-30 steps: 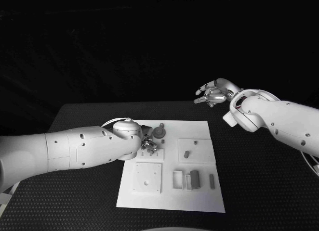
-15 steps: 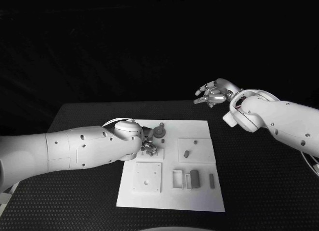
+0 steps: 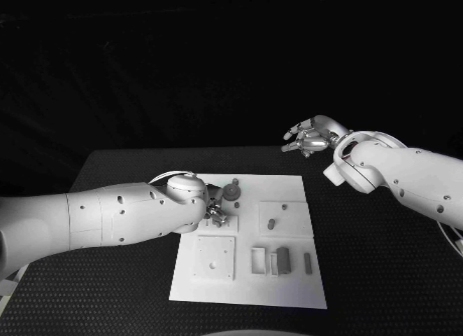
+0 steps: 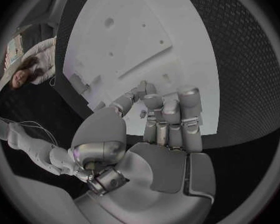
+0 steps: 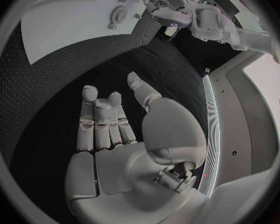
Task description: Assemble the parts on the task board
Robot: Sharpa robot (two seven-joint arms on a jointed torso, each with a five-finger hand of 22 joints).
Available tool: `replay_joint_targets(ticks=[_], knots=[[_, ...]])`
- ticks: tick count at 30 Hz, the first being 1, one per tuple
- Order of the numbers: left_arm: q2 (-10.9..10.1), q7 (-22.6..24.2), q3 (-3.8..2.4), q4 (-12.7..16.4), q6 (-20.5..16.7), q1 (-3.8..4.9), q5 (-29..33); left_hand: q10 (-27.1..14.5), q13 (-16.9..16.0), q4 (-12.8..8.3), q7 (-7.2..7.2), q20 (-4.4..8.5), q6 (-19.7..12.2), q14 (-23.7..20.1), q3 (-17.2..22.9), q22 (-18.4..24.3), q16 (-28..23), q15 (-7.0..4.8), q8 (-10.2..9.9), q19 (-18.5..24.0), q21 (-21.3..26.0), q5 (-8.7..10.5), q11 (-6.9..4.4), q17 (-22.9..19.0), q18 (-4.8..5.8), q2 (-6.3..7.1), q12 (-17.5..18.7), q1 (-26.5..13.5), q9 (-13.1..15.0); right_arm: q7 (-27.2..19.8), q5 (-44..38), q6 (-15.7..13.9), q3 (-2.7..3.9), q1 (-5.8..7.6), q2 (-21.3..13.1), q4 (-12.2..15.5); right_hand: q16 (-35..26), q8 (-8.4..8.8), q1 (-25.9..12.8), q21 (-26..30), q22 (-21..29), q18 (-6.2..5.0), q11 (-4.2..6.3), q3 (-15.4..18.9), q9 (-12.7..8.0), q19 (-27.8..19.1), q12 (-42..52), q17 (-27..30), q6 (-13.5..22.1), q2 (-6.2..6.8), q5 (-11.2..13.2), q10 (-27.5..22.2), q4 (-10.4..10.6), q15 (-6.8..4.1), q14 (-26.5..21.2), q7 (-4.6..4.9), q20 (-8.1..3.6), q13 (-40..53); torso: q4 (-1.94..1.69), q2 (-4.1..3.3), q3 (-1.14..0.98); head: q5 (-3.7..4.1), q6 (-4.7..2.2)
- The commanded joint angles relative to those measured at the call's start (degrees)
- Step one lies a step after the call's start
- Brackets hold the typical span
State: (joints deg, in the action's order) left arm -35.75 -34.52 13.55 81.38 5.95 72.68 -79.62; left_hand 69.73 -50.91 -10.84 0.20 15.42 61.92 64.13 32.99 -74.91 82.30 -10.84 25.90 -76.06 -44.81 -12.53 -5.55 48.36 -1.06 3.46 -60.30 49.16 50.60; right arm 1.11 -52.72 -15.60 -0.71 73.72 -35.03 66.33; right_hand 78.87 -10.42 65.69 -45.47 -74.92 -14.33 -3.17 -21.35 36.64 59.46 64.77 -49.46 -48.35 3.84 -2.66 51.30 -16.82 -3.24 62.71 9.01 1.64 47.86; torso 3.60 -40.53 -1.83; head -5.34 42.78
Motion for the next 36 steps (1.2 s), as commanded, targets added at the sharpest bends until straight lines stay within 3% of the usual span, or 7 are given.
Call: replay_joint_targets(ticks=[1,5,8,21,29,36], knots=[[0.0,0.4,0.09,-0.1,1.1,-0.12,-0.5,-0.4,0.1,-2.2,0.71,0.32,0.3,0.2,2.7,-1.0,0.3,-0.47,-0.3,0.0,0.0,0.32,0.16,-0.1,-3.57,-3.23,-0.1,3.7,0.0,-0.2,0.1,0.5,0.04,-0.04,0.0,0.0,0.2,0.07,-0.2,0.3,-0.4,-0.67,0.2,0.5,0.0,0.0,0.3,0.1,-0.1,-0.41,-0.1,-0.3,0.0,-0.01,-0.6,0.39,0.35,-0.1,0.01,0.01,-0.02,-0.01,0.04],[-0.1,0.6,0.08,-0.2,0.6,-0.12,0.3,-0.4,0.1,-2.3,0.7,0.33,0.4,0.2,2.7,-1.0,0.3,-0.46,-0.4,0.0,0.0,0.33,0.16,-0.1,-3.58,-3.25,-0.1,4.0,-0.1,-0.2,0.1,0.5,0.04,-0.05,0.0,0.0,0.2,0.08,-0.2,0.3,-0.4,-0.67,0.2,0.5,0.0,0.0,0.3,0.1,-0.1,-0.42,-0.1,-0.3,0.0,-0.01,-0.6,0.39,0.35,-0.1,0.01,0.01,-0.02,0.0,0.05],[-0.6,0.7,0.07,-0.3,-3.2,-0.12,1.3,-0.3,0.1,-2.4,0.69,0.33,0.6,0.3,2.8,-1.1,0.4,-0.47,-0.5,-0.1,0.0,0.32,0.15,-0.1,-3.57,-3.47,-0.2,4.3,-0.3,-0.2,0.1,0.4,0.04,-0.06,0.0,0.0,0.2,0.08,-0.2,0.3,-0.4,-0.67,0.2,0.5,0.0,0.0,0.3,0.1,-0.1,-0.43,-0.1,-0.3,0.0,0.0,-0.6,0.39,0.35,-0.1,0.02,0.01,-0.01,-0.05,0.04],[-3.1,0.6,0.07,0.9,-12.5,-0.21,8.8,-0.1,0.2,-2.3,0.52,0.3,1.5,0.4,2.7,-1.0,0.4,-0.58,-0.3,-0.2,0.0,-0.6,0.0,-0.3,-3.49,-4.02,-0.1,4.5,-0.5,-0.2,0.1,0.5,0.04,-0.09,-0.3,0.0,0.2,0.09,-0.3,0.3,-0.4,-0.67,0.2,0.5,0.0,0.0,0.3,0.1,-0.1,-0.47,-0.1,-0.3,0.0,-0.01,-0.6,0.38,0.34,-0.1,-0.03,0.0,-0.03,0.13,0.06],[-3.7,0.9,0.07,2.2,-14.6,-0.87,9.4,0.6,0.3,-2.1,0.16,0.41,2.4,1.1,2.4,-1.0,0.6,-0.91,0.0,-0.8,-0.2,-1.21,-0.34,-0.4,-3.57,-3.37,-0.3,4.3,-0.5,-0.2,0.1,0.5,0.04,-0.12,-0.4,0.0,0.2,0.09,-0.2,0.3,-0.4,-0.67,0.2,0.5,0.0,0.0,0.3,0.1,-0.1,-0.47,-0.1,-0.3,0.0,-0.01,-0.6,0.38,0.33,-0.1,-0.14,0.02,-0.04,0.0,0.19],[-3.6,1.0,0.09,2.8,-16.3,-1.27,8.6,1.1,0.3,-1.2,-0.28,0.46,3.3,1.6,2.2,-1.0,0.8,-1.27,0.9,-1.3,-0.4,-1.38,-0.75,-0.4,-3.63,-3.07,-0.5,3.7,-0.3,-0.2,0.1,0.5,0.04,-0.12,-0.5,0.0,0.2,0.1,-0.2,0.3,-0.4,-0.67,0.2,0.5,0.0,0.0,0.3,0.1,-0.1,-0.47,-0.1,-0.3,0.0,-0.01,-0.6,0.38,0.32,-0.1,-0.03,0.02,-0.06,-0.15,0.15]])
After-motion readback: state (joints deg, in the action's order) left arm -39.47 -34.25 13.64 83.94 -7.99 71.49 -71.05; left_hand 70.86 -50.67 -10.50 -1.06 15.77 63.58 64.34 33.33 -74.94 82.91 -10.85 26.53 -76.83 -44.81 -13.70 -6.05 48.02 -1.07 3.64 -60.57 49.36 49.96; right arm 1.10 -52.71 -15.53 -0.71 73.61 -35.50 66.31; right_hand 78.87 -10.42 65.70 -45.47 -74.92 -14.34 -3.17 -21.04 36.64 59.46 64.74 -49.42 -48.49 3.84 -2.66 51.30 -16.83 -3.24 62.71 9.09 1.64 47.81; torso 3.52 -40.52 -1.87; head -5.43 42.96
